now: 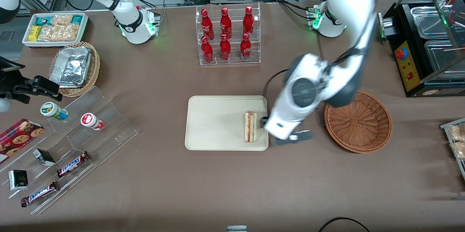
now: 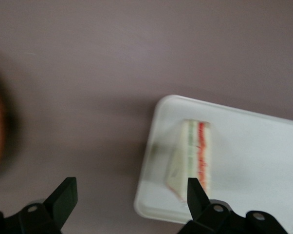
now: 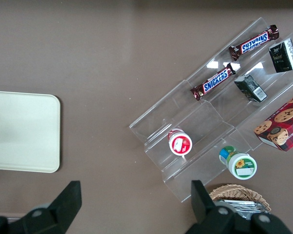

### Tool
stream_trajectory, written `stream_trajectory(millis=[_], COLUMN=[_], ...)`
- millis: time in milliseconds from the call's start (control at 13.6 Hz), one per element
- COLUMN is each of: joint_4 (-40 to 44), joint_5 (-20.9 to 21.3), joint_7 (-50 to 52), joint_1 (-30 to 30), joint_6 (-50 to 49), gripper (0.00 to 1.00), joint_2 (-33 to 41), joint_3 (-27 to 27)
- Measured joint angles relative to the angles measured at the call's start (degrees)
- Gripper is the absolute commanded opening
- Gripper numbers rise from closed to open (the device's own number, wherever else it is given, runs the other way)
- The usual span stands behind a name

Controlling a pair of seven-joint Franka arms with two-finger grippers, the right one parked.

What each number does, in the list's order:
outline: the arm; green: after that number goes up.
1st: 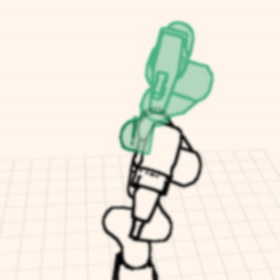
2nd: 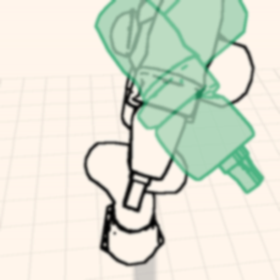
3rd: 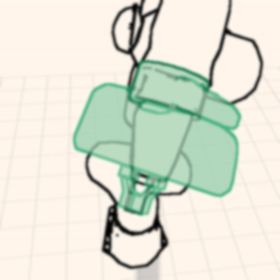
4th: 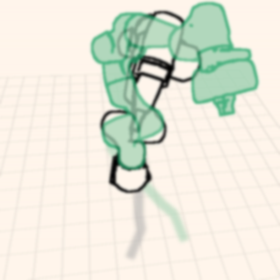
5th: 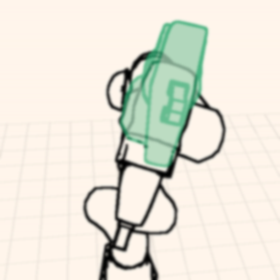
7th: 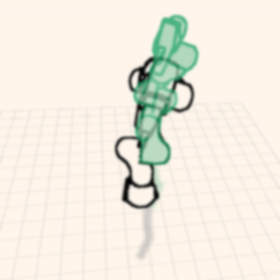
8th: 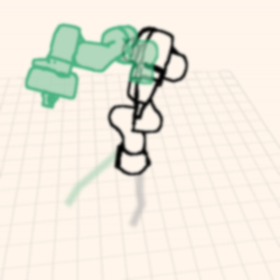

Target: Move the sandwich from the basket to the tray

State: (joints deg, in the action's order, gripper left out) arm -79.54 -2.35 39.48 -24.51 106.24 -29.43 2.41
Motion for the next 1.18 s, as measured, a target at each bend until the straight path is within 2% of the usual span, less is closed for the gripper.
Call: stream_trajectory(millis=[221, 516, 811, 1033, 1180], joint_4=[-5.84, -16.40, -17.53, -16.92, -14.44], joint_5=[0.15, 0.16, 0.46, 3.82, 4.43], joint_7=[-0.69, -9.69, -19.39, -24.82, -28.51], joint_1=[7.97, 14.79, 20.50, 21.09, 21.01], joint_6=[-1.22, -4.07, -13.22, -17.46, -19.55], gripper=[1.00, 1.00, 1.00, 1.00, 1.00], joint_2=[8.54, 21.32, 28.65, 32.09, 32.43], joint_3=[-0.26, -0.32, -0.60, -0.63, -0.73])
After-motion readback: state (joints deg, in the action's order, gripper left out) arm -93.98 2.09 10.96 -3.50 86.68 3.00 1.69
